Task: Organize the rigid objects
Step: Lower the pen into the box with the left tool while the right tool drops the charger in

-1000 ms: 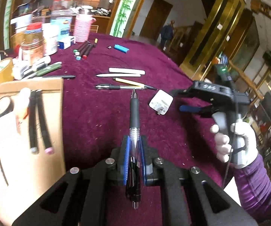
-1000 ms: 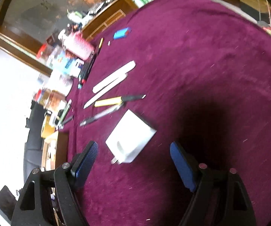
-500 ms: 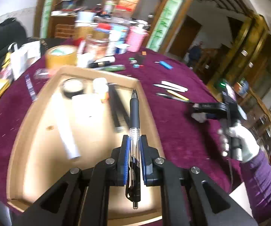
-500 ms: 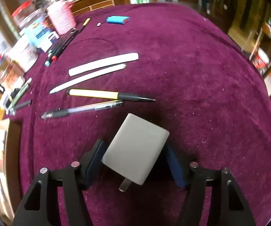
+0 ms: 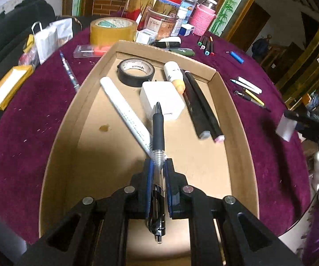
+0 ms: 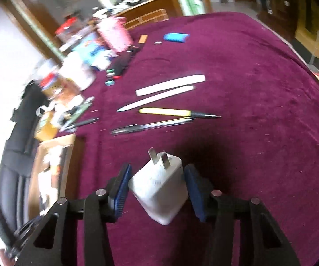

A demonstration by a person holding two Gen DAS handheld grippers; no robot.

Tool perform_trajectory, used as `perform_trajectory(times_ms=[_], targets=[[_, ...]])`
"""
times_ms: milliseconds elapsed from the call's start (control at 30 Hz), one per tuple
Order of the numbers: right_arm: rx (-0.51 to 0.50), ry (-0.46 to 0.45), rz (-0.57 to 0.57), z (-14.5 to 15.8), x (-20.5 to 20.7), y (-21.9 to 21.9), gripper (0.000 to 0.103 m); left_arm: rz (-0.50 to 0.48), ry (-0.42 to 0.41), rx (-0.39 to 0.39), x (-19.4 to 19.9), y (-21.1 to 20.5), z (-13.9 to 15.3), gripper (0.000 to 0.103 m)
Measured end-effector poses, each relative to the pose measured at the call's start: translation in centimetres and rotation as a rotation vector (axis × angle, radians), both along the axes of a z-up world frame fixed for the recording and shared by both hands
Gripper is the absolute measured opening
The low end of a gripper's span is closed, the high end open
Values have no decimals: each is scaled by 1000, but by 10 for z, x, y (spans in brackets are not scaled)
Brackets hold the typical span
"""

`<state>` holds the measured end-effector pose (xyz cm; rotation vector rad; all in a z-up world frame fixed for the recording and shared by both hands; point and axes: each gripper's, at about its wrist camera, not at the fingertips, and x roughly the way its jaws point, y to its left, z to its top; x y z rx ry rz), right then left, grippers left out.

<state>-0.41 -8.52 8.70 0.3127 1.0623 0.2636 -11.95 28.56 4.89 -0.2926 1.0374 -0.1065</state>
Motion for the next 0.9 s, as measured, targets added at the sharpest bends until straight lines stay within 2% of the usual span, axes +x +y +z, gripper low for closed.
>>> perform_trajectory(times_ms=[200,300,367,400,467,567,633,700,833,900], targets=[[48,-31,157,21,-18,61,48,63,66,52,27,5,-7,13],[55,-42,234,26,-25,89,49,77,59,19,28,10,-7,16],[66,-51,302,30,-34,112,49,84,53,-10,23,13,-6,28],[73,-53,331,31,-38,121,49,87,47,-22,18,15,-5,38],[83,-49,384,29,-42,138,49,91,28,-37,9,17,-1,40],[90,-16,479,20,-48,172,49,100,-3,-66,-7,21,6,44],[77,8,537,10,-52,195,49,113,-30,-91,-18,26,11,53],[66,38,586,-4,-56,215,49,123,-54,-113,-25,31,15,57],[94,102,638,-28,-56,241,49,133,-102,-147,-42,38,25,57],[110,78,649,-27,-52,246,48,134,-125,-153,-48,41,30,57]])
